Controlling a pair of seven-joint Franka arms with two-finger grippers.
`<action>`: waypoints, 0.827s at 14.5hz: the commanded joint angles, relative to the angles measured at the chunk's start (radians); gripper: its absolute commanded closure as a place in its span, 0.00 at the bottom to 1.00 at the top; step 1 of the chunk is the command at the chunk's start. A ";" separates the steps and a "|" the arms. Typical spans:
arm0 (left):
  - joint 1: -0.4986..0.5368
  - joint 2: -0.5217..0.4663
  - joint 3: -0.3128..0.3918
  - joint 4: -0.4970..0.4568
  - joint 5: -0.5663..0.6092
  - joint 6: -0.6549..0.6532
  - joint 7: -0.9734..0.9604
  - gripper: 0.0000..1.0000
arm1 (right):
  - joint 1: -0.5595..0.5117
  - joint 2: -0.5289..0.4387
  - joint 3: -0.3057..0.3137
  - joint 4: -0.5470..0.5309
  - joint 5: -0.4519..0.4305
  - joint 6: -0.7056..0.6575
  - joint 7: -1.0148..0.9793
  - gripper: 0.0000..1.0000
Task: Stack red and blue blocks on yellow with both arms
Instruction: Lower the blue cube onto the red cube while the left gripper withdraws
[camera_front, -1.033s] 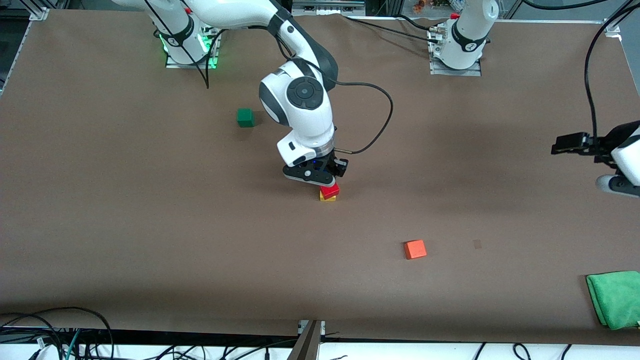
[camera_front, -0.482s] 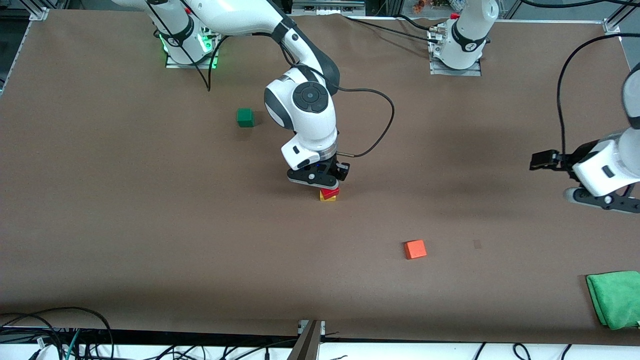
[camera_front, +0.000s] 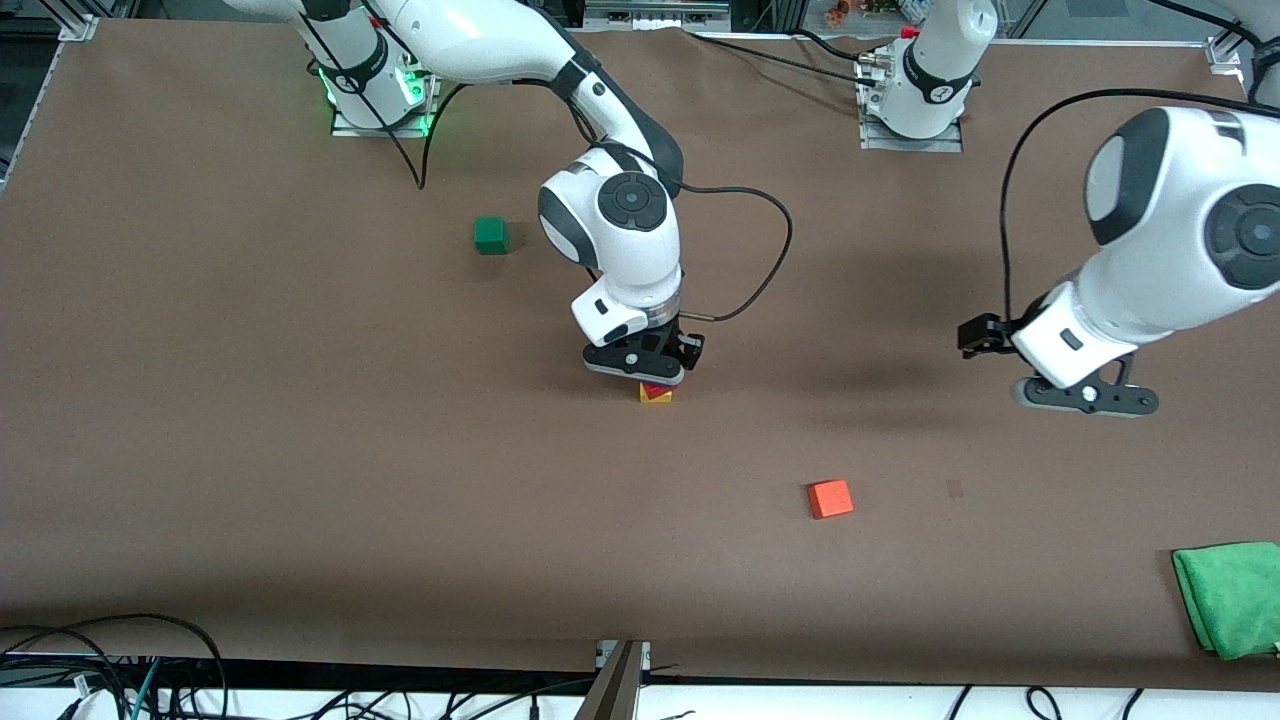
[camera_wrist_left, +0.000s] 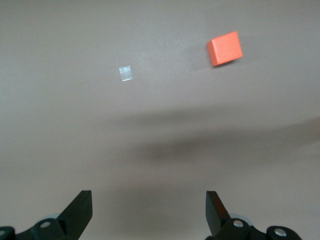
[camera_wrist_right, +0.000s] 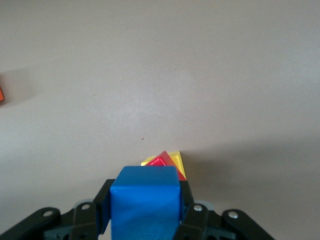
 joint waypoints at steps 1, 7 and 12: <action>0.006 -0.074 0.019 -0.056 -0.006 0.019 0.019 0.00 | 0.012 0.025 -0.014 0.046 -0.029 0.002 0.025 1.00; 0.015 -0.094 0.025 0.100 -0.003 -0.196 0.021 0.00 | 0.012 0.030 -0.012 0.044 -0.033 0.000 0.025 1.00; 0.049 -0.151 0.025 0.119 -0.004 -0.263 0.111 0.00 | 0.012 0.030 -0.012 0.041 -0.044 -0.002 0.026 0.68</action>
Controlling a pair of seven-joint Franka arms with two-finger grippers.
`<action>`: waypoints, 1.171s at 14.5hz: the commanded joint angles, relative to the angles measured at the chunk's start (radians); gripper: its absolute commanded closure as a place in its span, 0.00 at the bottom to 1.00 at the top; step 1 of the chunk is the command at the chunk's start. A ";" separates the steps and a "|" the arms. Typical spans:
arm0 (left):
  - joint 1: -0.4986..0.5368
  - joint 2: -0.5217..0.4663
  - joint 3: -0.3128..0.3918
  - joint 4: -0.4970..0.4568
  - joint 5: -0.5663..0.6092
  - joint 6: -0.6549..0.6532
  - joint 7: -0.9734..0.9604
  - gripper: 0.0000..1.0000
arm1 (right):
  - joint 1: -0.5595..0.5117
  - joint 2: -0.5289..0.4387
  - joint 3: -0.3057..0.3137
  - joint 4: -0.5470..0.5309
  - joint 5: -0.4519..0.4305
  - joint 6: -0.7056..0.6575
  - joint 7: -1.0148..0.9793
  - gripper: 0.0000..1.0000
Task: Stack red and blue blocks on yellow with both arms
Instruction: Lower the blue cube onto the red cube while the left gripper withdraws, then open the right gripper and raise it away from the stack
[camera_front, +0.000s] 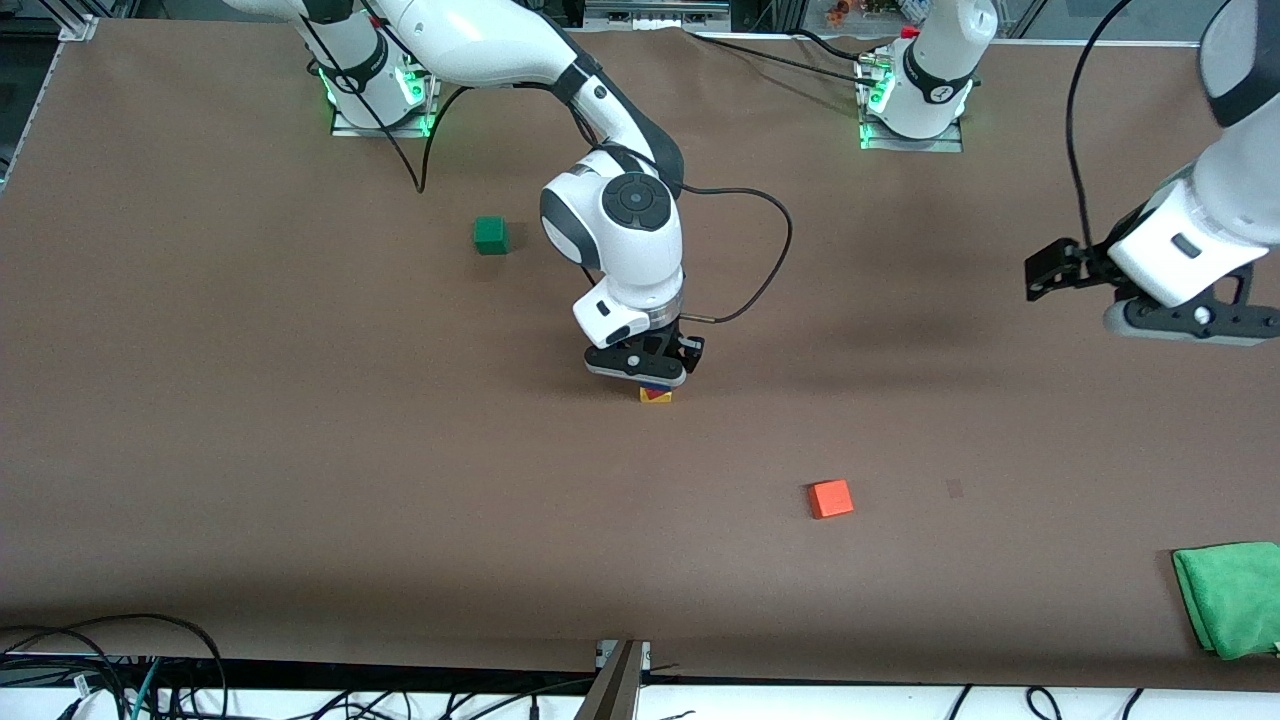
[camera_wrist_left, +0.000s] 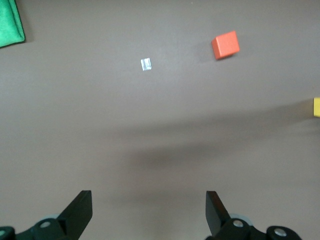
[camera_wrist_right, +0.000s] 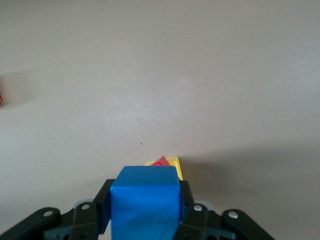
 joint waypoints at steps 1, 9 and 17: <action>0.010 -0.008 -0.001 0.027 -0.006 -0.036 0.038 0.00 | 0.010 0.024 -0.011 0.036 -0.022 -0.003 0.024 0.50; 0.067 0.009 -0.001 0.110 -0.075 -0.121 0.019 0.00 | 0.007 -0.013 -0.013 0.039 -0.016 -0.044 0.030 0.00; 0.065 -0.011 -0.013 0.113 -0.075 -0.119 -0.006 0.00 | -0.170 -0.287 -0.018 -0.002 0.084 -0.351 -0.152 0.00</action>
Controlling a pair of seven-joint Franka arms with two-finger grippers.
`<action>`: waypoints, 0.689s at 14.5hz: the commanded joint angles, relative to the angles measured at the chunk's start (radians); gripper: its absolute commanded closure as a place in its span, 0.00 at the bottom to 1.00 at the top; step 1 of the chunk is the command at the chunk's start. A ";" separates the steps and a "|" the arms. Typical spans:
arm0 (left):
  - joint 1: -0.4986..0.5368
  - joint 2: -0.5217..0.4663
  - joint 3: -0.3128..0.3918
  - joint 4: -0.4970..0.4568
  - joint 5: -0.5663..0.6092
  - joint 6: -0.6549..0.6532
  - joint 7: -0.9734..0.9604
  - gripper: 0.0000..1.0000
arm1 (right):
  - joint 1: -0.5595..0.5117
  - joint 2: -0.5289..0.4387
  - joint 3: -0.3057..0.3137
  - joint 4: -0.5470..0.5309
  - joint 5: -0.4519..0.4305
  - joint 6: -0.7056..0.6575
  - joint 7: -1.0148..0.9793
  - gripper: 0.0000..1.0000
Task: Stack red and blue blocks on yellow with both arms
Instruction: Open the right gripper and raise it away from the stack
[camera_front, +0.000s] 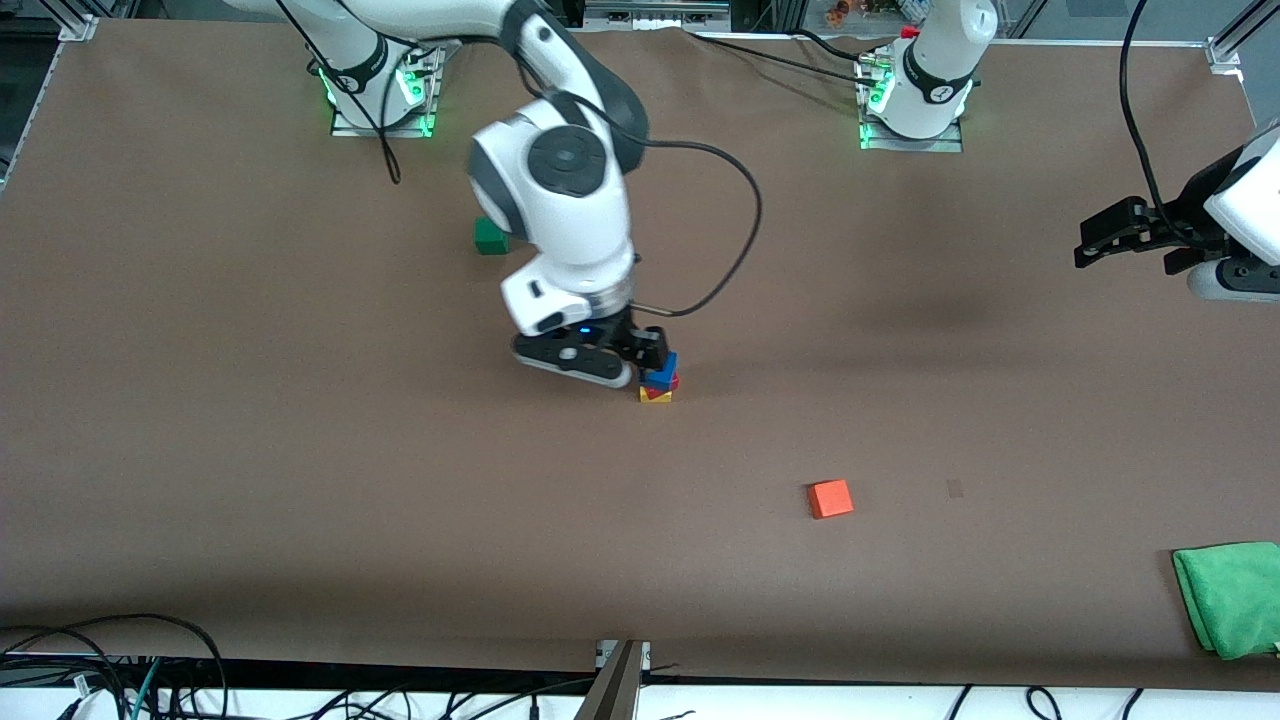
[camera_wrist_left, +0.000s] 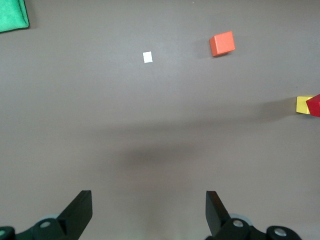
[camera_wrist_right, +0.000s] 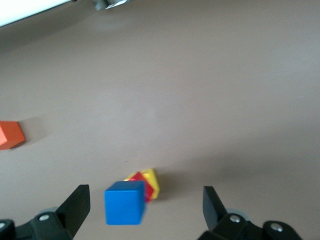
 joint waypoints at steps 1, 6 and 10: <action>0.001 -0.010 -0.004 0.028 -0.020 -0.023 -0.005 0.00 | -0.093 -0.140 0.010 -0.099 0.059 -0.079 -0.125 0.00; 0.007 0.002 -0.010 0.025 -0.021 -0.009 -0.005 0.00 | -0.207 -0.404 -0.077 -0.323 0.139 -0.198 -0.439 0.00; 0.007 0.020 -0.010 -0.007 -0.021 0.066 -0.005 0.00 | -0.238 -0.637 -0.117 -0.550 0.122 -0.203 -0.556 0.00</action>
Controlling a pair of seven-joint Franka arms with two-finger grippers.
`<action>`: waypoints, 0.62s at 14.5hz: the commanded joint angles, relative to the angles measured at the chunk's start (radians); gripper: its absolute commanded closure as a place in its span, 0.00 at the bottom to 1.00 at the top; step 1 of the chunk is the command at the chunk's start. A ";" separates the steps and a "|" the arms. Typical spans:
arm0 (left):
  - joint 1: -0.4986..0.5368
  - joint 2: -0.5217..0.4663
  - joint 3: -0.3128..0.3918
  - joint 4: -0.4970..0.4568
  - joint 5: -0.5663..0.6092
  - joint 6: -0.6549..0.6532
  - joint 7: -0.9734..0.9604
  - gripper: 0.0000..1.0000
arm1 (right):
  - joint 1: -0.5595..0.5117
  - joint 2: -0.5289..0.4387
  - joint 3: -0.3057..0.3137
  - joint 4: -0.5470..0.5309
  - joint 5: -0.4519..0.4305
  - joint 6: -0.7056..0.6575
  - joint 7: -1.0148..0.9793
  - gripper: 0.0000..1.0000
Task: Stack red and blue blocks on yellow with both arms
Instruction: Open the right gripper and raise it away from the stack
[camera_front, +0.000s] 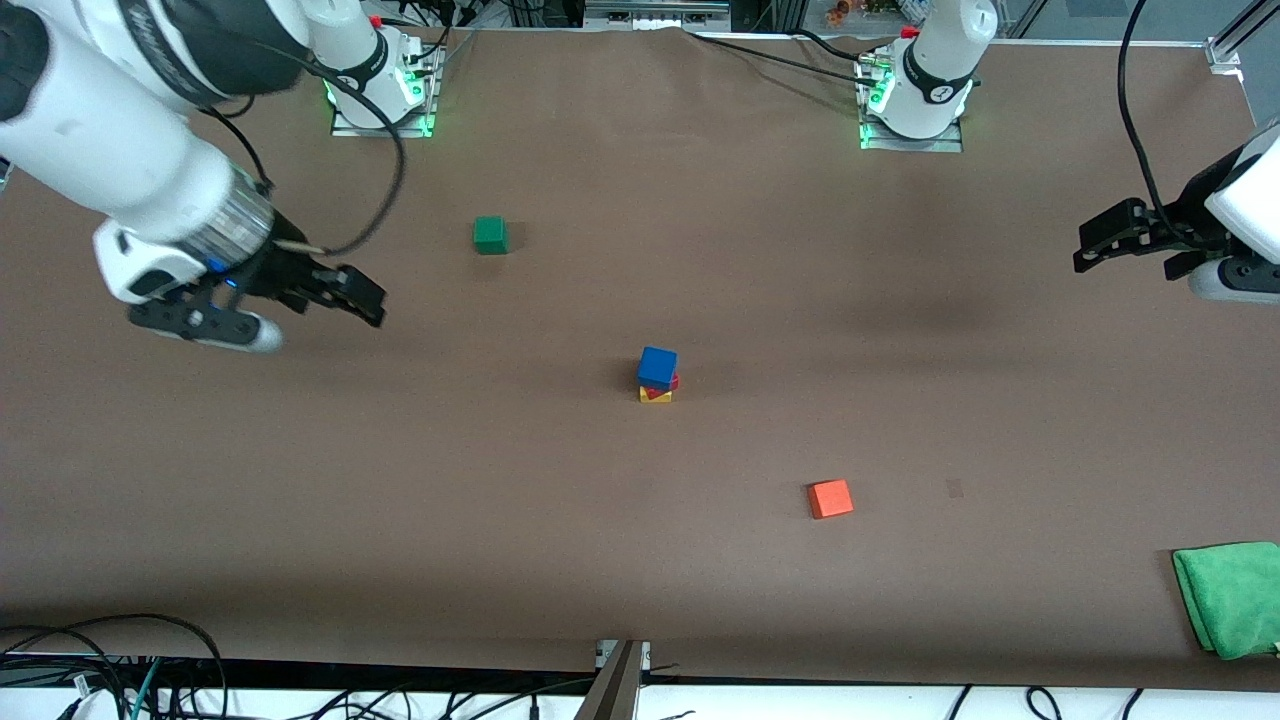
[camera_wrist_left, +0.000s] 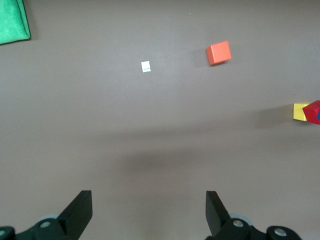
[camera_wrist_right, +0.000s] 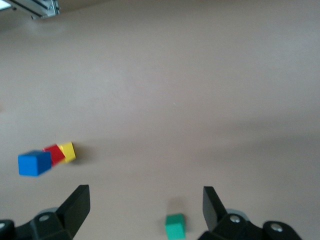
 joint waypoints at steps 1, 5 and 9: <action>0.006 0.008 -0.003 -0.016 -0.021 0.033 -0.005 0.00 | -0.046 -0.226 0.016 -0.238 -0.012 0.011 -0.080 0.00; 0.006 0.004 -0.017 -0.072 -0.021 0.089 -0.015 0.00 | -0.282 -0.275 0.140 -0.244 -0.112 -0.078 -0.265 0.00; 0.006 0.005 -0.015 -0.062 -0.023 0.080 -0.018 0.00 | -0.320 -0.268 0.102 -0.218 -0.147 -0.086 -0.404 0.00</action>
